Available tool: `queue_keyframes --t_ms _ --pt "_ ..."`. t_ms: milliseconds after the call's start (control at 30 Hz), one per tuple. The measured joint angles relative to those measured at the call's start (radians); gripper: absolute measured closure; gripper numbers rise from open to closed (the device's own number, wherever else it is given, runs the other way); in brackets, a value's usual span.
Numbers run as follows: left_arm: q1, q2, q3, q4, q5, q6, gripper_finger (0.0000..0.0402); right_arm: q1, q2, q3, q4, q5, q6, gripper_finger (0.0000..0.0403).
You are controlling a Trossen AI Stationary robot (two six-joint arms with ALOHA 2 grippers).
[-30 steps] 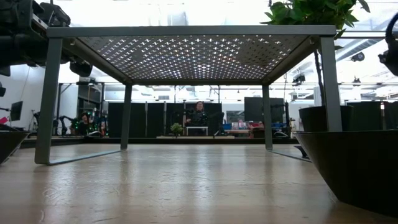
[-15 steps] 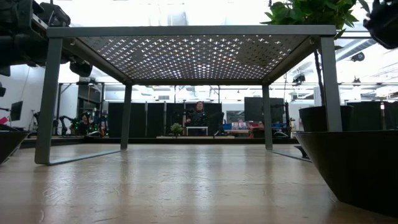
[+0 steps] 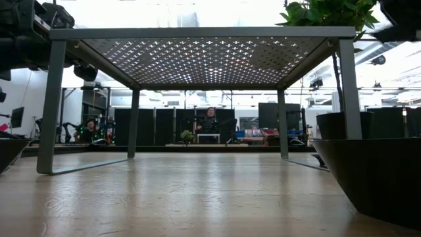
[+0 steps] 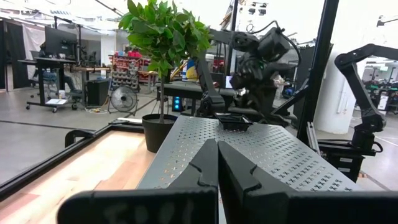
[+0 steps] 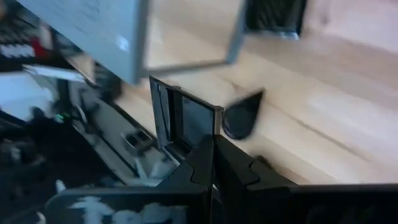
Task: Pick & Place Mini shaped plates
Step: Stack the black square plate on the black square plates on the shelf
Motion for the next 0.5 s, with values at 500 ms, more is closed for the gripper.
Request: queue_keyframes --t_ms 500 --pt "0.000 0.000 0.000 0.000 0.000 0.000 0.0401 -0.158 -0.089 0.000 0.072 0.207 -0.230 0.0394"
